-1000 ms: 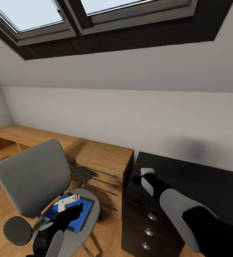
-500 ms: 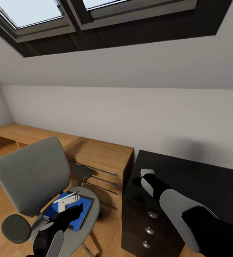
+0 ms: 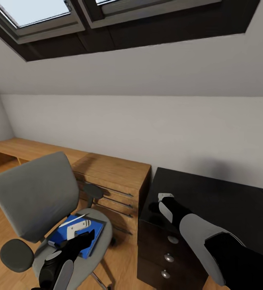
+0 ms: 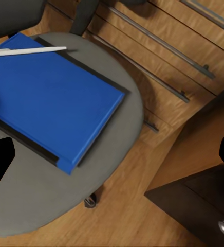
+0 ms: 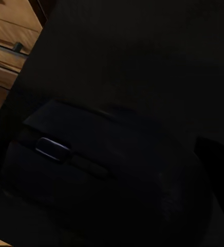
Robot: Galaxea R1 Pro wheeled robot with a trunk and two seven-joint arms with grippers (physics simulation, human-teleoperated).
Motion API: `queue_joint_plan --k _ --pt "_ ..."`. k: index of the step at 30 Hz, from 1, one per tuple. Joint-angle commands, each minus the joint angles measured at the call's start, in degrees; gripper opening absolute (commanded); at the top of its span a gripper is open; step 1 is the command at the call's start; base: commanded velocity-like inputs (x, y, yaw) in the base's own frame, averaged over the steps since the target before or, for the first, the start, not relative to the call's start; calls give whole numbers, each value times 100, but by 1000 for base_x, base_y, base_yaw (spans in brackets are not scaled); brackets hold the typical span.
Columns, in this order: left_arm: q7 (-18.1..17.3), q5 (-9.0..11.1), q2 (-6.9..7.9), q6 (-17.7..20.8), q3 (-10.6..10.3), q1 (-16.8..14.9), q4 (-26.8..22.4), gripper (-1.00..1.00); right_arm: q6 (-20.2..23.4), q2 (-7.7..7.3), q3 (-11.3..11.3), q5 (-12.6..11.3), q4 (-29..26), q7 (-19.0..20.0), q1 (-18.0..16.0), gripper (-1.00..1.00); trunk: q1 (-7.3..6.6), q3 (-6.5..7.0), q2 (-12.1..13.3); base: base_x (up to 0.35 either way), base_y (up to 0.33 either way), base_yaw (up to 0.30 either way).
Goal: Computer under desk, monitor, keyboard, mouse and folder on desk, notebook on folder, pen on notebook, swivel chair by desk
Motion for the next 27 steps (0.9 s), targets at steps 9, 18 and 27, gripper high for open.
queue_joint_plan --k 9,18,27 --pt "56 59 -55 13 -5 -4 -1 100 51 -3 47 -61 -11 -37 -3 -100 132 -115 -246 0 0 0" --pt "55 59 -57 13 3 -4 0 100 45 -8 41 -61 -11 -36 -3 -100 132 -115 -246 0 0 0" --pt "55 59 -57 13 4 -4 0 100 41 -10 38 -61 -11 -33 -3 -100 132 -115 -246 0 0 0"
